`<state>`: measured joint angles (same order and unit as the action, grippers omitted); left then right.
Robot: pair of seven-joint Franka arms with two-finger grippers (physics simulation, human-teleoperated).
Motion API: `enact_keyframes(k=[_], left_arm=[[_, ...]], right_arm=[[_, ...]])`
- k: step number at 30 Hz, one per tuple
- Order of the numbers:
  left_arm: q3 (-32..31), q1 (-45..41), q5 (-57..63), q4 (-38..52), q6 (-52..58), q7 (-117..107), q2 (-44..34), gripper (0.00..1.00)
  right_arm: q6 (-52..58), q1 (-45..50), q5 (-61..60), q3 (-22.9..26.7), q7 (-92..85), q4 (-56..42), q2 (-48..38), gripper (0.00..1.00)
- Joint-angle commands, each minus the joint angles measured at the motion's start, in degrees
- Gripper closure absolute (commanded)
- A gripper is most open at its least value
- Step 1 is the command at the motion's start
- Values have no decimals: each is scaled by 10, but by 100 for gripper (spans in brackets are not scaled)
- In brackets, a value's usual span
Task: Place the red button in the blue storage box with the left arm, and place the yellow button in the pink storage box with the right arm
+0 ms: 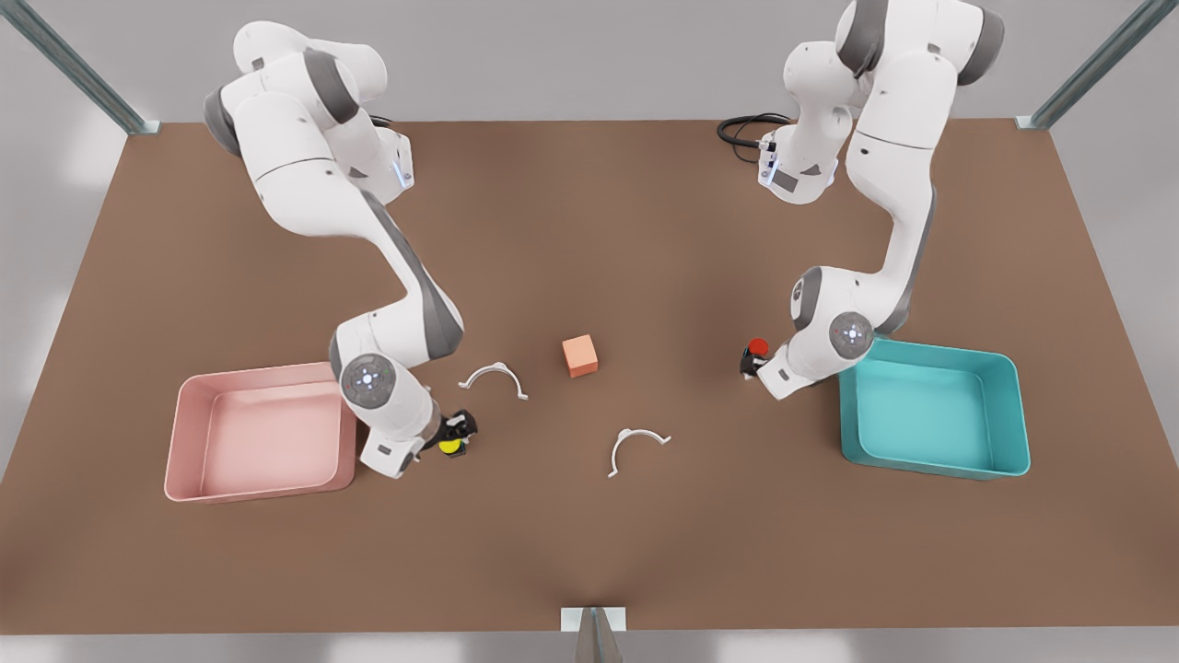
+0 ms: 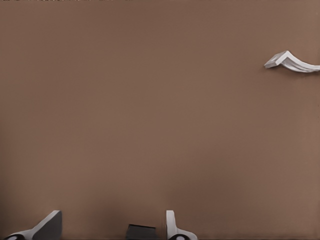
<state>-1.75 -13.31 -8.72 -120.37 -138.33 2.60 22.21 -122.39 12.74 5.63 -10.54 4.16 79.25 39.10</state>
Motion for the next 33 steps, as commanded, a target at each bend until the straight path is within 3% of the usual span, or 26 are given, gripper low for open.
enact_keyframes(k=[1,6,10,14,23,27,29,33], left_arm=[[0,-6,-8,-14,-46,-25,-10,0],[1,-4,-9,-28,-45,-25,-3,0],[0,-10,-9,-99,-45,-26,-47,0],[0,-38,-10,-103,-47,-50,-40,0],[1,-35,-12,-99,-79,-49,-9,10],[1,-37,-13,-106,-76,-50,-16,10],[1,-37,-13,-109,-76,-49,-16,26],[1,-37,-13,-109,-77,-50,-12,34]], right_arm=[[-50,0,-2,0,21,11,4,0],[-60,4,-2,-4,21,40,10,0],[-63,-5,-2,-4,20,49,14,0],[-102,-18,-1,-2,13,94,21,0],[-129,-18,-2,-3,19,95,42,0],[-151,-18,-1,-3,18,94,62,0],[-168,-18,-1,-3,16,94,69,1],[-174,-18,-1,-3,15,94,75,16]])
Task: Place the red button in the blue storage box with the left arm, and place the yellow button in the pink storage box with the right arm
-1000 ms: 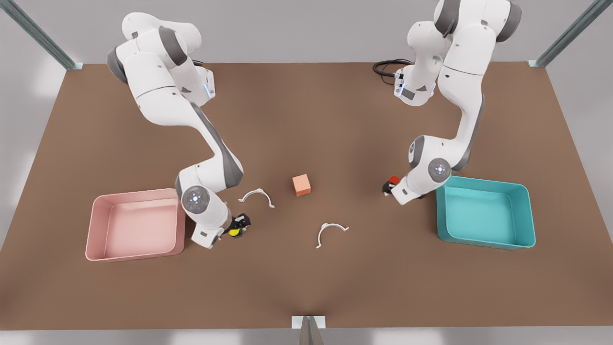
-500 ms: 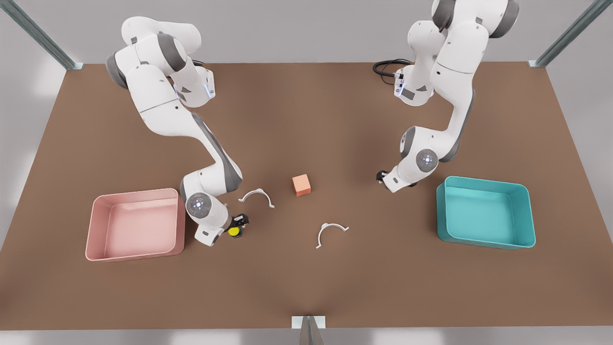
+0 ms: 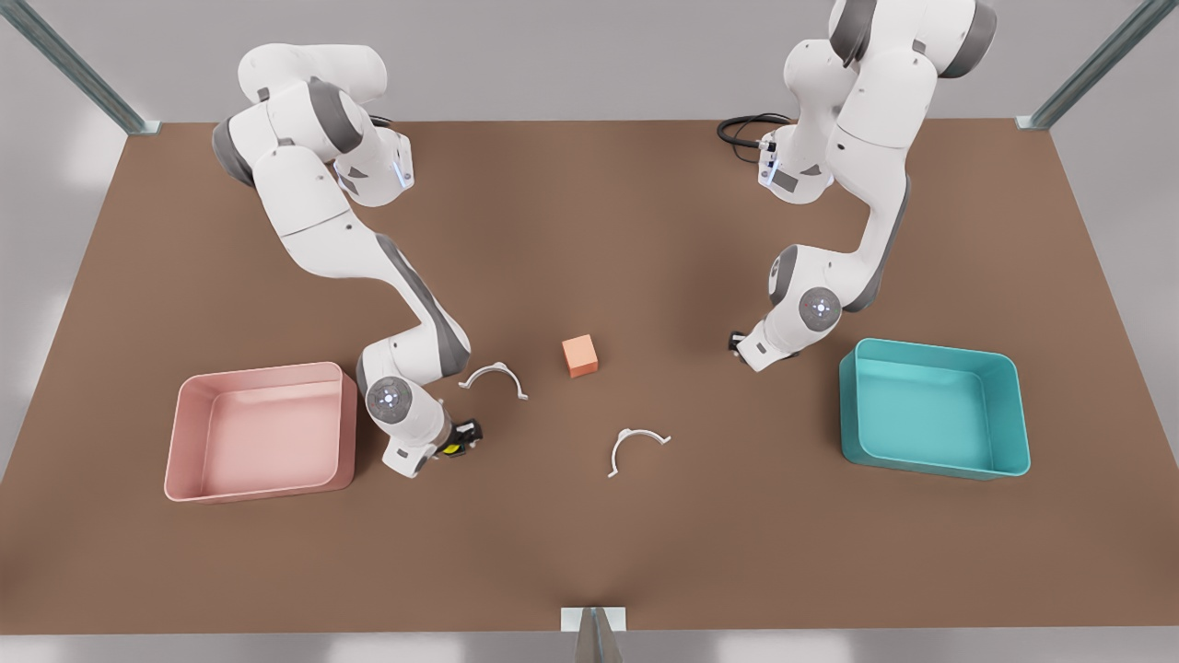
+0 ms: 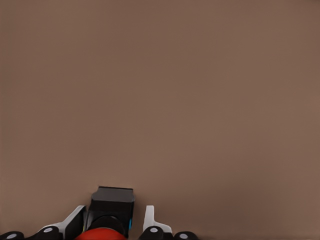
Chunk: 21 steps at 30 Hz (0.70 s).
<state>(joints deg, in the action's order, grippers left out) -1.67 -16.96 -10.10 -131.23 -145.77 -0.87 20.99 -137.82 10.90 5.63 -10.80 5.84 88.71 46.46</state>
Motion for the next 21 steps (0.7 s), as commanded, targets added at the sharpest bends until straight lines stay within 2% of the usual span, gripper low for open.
enact_keyframes(k=[1,3,5,11,13,15,17,21], left_arm=[[0,0,1,0,-2,-14,1,36],[0,0,1,1,-2,-15,1,45],[0,0,1,1,-1,-15,0,48],[0,0,1,7,52,-38,-47,48],[12,11,5,43,139,-33,-86,48],[17,47,7,91,222,-4,-95,48],[17,124,8,145,312,82,-106,48],[18,244,52,207,352,209,-93,48]], right_arm=[[-22,0,-1,0,-2,0,1,19],[-21,0,-1,0,-2,0,1,22],[-21,-1,-1,0,-3,1,2,23],[-22,-1,-1,0,-3,1,4,27],[-21,-1,-1,1,-3,1,4,28],[-22,-2,-1,0,-3,1,6,28],[-21,-3,-1,0,-3,1,6,31],[-20,-3,-1,0,-4,2,6,34]])
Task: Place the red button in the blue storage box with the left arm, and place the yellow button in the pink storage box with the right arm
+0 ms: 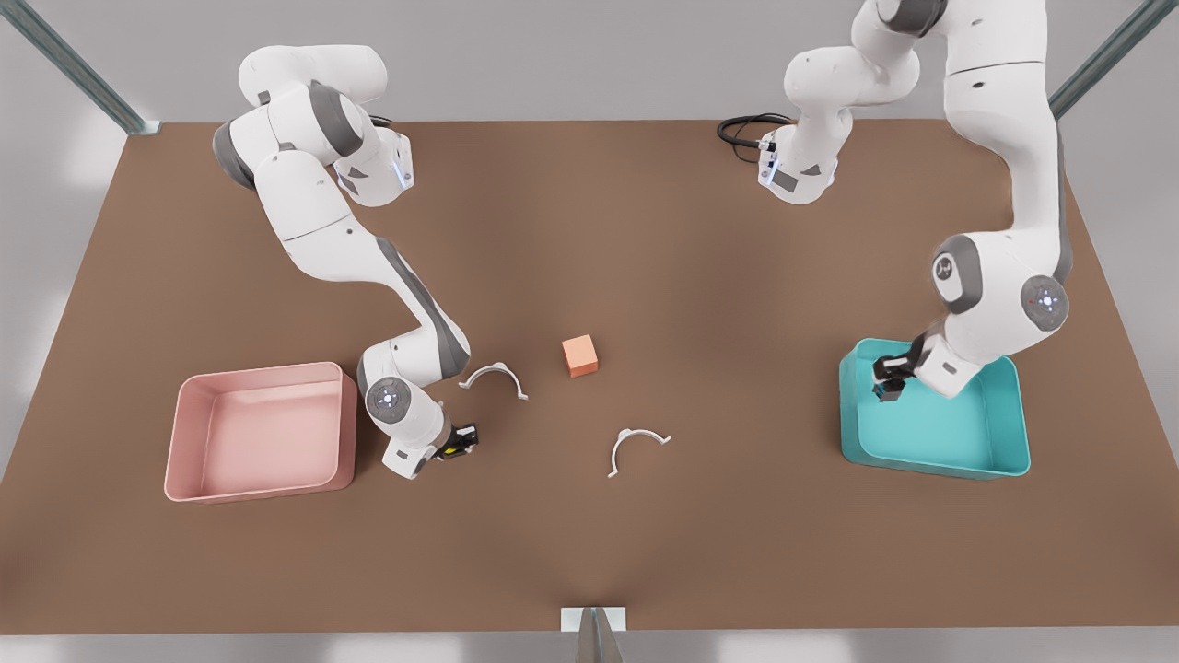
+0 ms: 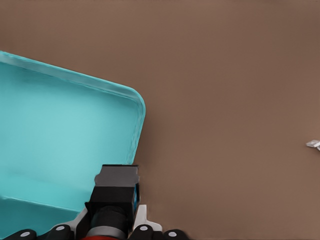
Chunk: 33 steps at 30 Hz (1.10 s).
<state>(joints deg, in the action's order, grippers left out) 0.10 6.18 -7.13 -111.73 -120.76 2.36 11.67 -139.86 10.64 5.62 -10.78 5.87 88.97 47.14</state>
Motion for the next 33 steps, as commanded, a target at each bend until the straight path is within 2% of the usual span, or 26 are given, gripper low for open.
enact_keyframes(k=[1,3,6,7,8,12,14,16,17,18,20,23,28,30,33], left_arm=[[0,30,26,35,108,213,16,48],[0,59,27,106,107,270,95,48],[0,62,26,122,85,269,156,48],[0,61,26,123,81,267,166,2],[0,61,23,123,82,259,166,0],[-4,46,24,123,103,179,129,0],[-4,18,26,124,122,158,61,0],[-4,-26,55,190,168,5,40,0],[-4,-47,61,260,229,-26,41,0],[-5,-57,62,289,248,-30,37,0],[20,-102,64,295,257,-30,3,0],[26,-119,63,314,276,-30,2,0],[25,-121,52,317,282,-30,-1,0],[25,-121,41,317,295,-30,0,0],[26,-120,42,317,304,-30,1,0]], right_arm=[[0,0,-1,0,-4,0,-1,37],[-1,-4,-1,1,-4,-2,-1,40],[0,-2,0,1,-3,-4,-2,44],[0,-2,0,1,-3,-4,-2,46],[0,-2,0,1,-3,-4,-3,46],[6,1,0,0,-2,-11,-15,47],[37,-1,0,0,-2,-16,-40,47],[89,-18,0,-1,-4,-14,-82,47],[142,-26,-1,-1,-5,-11,-116,47],[180,-41,0,-1,-9,-5,-145,46],[207,-64,0,-1,-32,25,-187,46],[273,-116,-1,-2,-81,30,-217,46],[277,-203,-1,-4,-183,87,-249,47],[277,-222,-1,-5,-191,100,-253,52],[272,-240,0,-5,-204,114,-246,51]])
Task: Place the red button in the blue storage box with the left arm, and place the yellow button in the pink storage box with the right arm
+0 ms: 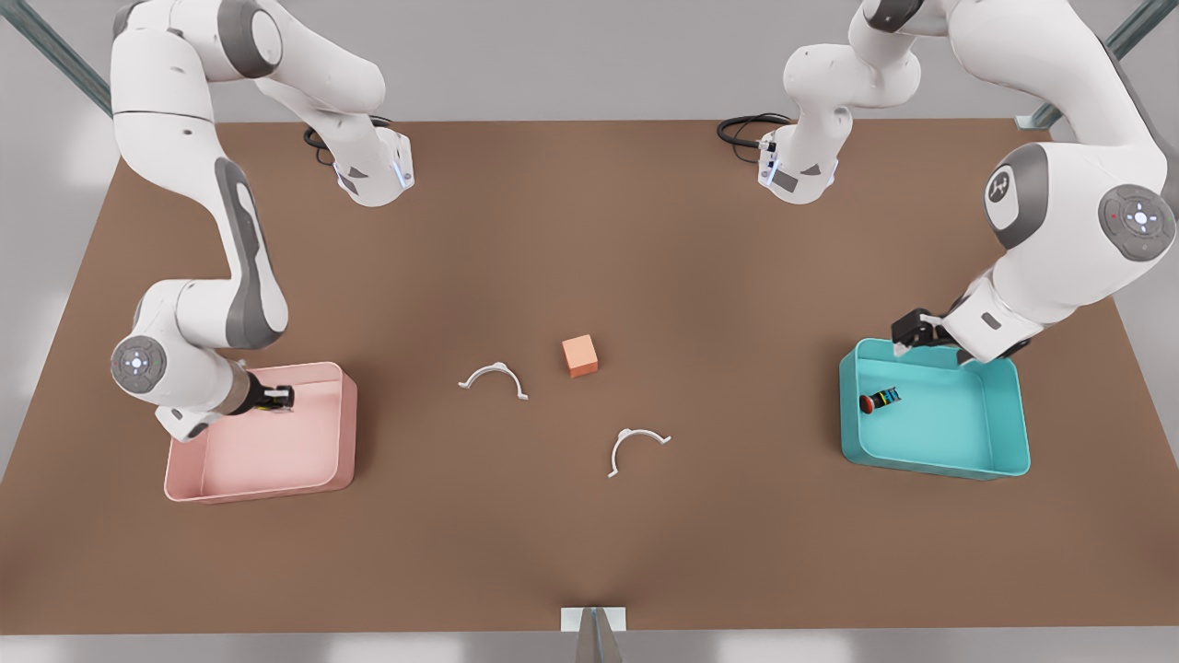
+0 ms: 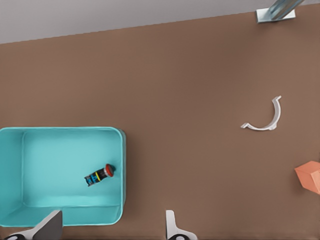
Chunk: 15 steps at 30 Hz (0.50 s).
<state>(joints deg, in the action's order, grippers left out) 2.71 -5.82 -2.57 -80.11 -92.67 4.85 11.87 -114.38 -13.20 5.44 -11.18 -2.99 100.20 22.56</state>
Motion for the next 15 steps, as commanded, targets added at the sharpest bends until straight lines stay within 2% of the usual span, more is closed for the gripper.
enact_keyframes(k=[1,6,7,8,9,13,14,15], left_arm=[[0,0,-3,0,23,-54,1,0],[0,3,-4,0,27,-53,-1,0],[1,3,-4,0,27,-53,-1,0],[1,3,-4,0,27,-54,-1,0],[1,3,-4,0,28,-50,-3,0],[0,0,0,0,28,-55,-4,0],[0,0,0,0,28,-60,-4,0],[-2,-1,0,0,28,-60,-4,0]], right_arm=[[14,-9,3,0,-116,7,4,51],[-63,-20,14,10,-160,3,64,48],[-79,-21,32,10,-159,1,70,44],[-79,-21,31,10,-153,0,72,16],[-79,-20,30,10,-151,0,72,1],[-47,-10,29,1,-116,-19,50,0],[-8,-12,29,-29,-98,-47,29,0],[82,-10,31,-81,-25,-133,16,0]])
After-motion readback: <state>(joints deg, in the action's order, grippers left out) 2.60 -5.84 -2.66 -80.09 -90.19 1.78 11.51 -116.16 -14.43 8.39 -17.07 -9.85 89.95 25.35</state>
